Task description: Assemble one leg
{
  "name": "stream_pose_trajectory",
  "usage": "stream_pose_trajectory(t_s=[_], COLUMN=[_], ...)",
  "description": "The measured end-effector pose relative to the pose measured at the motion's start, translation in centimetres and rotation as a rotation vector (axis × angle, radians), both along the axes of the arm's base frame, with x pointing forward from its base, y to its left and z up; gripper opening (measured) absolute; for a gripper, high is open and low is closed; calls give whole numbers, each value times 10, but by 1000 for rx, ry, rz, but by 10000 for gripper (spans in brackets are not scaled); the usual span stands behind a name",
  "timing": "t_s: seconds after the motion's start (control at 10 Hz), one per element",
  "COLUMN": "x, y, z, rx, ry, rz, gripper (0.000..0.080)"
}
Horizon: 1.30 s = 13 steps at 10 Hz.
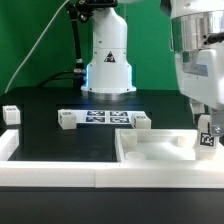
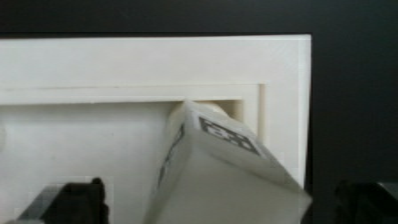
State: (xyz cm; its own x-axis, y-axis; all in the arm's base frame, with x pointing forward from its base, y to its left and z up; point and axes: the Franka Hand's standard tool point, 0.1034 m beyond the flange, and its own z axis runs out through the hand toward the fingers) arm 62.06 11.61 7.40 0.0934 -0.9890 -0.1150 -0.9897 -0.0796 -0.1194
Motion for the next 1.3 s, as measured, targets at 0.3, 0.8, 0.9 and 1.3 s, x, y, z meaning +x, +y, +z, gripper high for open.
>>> stream_pose_trajectory(t_s=[0.3, 0.8, 0.9, 1.3], x=[-2, -3, -3, 0], y=[7, 10, 10, 2], z=[3, 2, 2, 2], rx=[-79, -152, -158, -183], ry=[9, -35, -44, -69], rz=[347, 842, 887, 1159], gripper=[649, 649, 649, 621])
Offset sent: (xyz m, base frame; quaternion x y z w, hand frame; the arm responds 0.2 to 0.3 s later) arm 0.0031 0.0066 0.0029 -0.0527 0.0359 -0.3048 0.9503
